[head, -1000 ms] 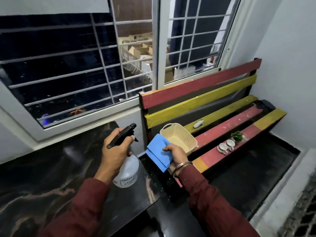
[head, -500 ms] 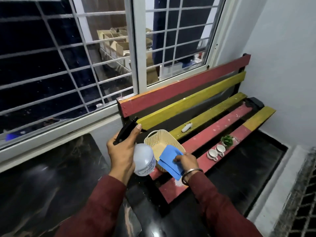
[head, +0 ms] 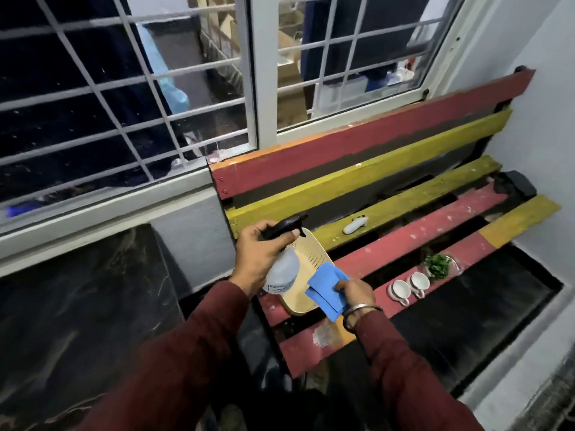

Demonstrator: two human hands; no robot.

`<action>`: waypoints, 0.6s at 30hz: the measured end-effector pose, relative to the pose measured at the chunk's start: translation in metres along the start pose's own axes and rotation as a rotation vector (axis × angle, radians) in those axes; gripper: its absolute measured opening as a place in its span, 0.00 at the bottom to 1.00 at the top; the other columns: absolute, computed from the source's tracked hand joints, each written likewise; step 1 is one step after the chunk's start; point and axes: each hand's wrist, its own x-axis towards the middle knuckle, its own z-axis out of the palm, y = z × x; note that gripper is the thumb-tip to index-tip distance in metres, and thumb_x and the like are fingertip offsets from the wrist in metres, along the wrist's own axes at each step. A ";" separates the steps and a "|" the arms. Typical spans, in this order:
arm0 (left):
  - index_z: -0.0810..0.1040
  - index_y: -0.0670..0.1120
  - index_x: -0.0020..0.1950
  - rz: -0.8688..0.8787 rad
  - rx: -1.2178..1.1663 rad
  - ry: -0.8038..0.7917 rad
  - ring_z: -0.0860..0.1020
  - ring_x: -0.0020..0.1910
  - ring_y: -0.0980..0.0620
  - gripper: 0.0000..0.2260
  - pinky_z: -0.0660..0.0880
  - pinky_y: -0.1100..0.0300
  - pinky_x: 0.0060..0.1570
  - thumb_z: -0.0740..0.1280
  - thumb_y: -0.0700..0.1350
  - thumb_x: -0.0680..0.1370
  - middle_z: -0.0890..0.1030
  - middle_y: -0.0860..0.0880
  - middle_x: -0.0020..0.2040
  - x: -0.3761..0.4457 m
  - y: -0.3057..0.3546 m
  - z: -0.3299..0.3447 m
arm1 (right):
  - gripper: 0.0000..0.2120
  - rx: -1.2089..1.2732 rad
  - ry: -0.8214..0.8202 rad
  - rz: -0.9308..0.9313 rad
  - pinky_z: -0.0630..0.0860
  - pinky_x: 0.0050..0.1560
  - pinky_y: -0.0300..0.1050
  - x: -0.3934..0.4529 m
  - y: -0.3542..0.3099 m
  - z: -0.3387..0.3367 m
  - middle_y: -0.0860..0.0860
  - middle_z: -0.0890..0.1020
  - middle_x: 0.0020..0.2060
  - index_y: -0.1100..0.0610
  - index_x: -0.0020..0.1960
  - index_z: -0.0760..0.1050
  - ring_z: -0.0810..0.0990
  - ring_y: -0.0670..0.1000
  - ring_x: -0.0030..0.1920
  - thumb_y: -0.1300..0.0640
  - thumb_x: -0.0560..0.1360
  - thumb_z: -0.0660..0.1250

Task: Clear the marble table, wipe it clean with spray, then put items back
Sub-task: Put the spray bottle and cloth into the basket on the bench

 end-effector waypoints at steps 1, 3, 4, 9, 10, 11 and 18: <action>0.82 0.46 0.35 -0.002 0.042 0.016 0.75 0.32 0.55 0.09 0.70 0.61 0.34 0.80 0.40 0.71 0.79 0.52 0.31 0.010 -0.007 0.008 | 0.09 -0.049 -0.013 -0.008 0.62 0.27 0.42 0.017 -0.005 0.001 0.61 0.71 0.40 0.75 0.47 0.74 0.70 0.56 0.35 0.70 0.70 0.67; 0.84 0.47 0.35 -0.031 0.105 0.079 0.75 0.31 0.57 0.08 0.70 0.63 0.33 0.80 0.41 0.72 0.79 0.55 0.29 0.030 -0.023 0.021 | 0.15 -0.182 -0.070 -0.043 0.64 0.26 0.38 0.044 -0.012 0.004 0.67 0.74 0.42 0.76 0.52 0.74 0.76 0.62 0.43 0.66 0.69 0.68; 0.85 0.48 0.35 -0.036 0.138 0.113 0.75 0.30 0.58 0.07 0.71 0.63 0.33 0.80 0.42 0.71 0.80 0.55 0.29 0.036 -0.029 0.020 | 0.16 -0.233 -0.102 -0.062 0.66 0.28 0.39 0.049 -0.015 0.008 0.66 0.76 0.42 0.74 0.50 0.76 0.76 0.61 0.44 0.62 0.67 0.67; 0.89 0.45 0.49 -0.023 0.387 0.196 0.78 0.34 0.63 0.09 0.71 0.65 0.35 0.80 0.46 0.71 0.86 0.54 0.38 0.091 -0.080 0.041 | 0.08 -0.473 -0.173 -0.148 0.64 0.38 0.41 0.108 -0.020 0.019 0.58 0.76 0.36 0.55 0.36 0.73 0.74 0.53 0.41 0.65 0.71 0.64; 0.89 0.45 0.51 -0.028 0.457 0.206 0.80 0.36 0.61 0.11 0.71 0.65 0.35 0.80 0.47 0.71 0.86 0.54 0.40 0.105 -0.095 0.046 | 0.06 -0.523 -0.189 -0.148 0.65 0.40 0.41 0.125 -0.017 0.023 0.60 0.78 0.38 0.56 0.41 0.77 0.76 0.56 0.43 0.65 0.72 0.65; 0.88 0.46 0.52 -0.037 0.513 0.206 0.81 0.38 0.59 0.12 0.72 0.64 0.35 0.80 0.48 0.71 0.86 0.54 0.42 0.115 -0.106 0.049 | 0.06 -0.565 -0.184 -0.138 0.67 0.41 0.43 0.139 -0.013 0.025 0.63 0.80 0.43 0.58 0.47 0.80 0.78 0.59 0.46 0.64 0.72 0.65; 0.87 0.48 0.58 -0.109 0.686 0.067 0.85 0.49 0.52 0.15 0.76 0.60 0.41 0.79 0.48 0.72 0.88 0.47 0.49 0.159 -0.181 0.058 | 0.09 -0.702 -0.250 -0.145 0.68 0.41 0.47 0.206 0.014 0.044 0.63 0.80 0.41 0.66 0.50 0.79 0.80 0.60 0.49 0.64 0.73 0.63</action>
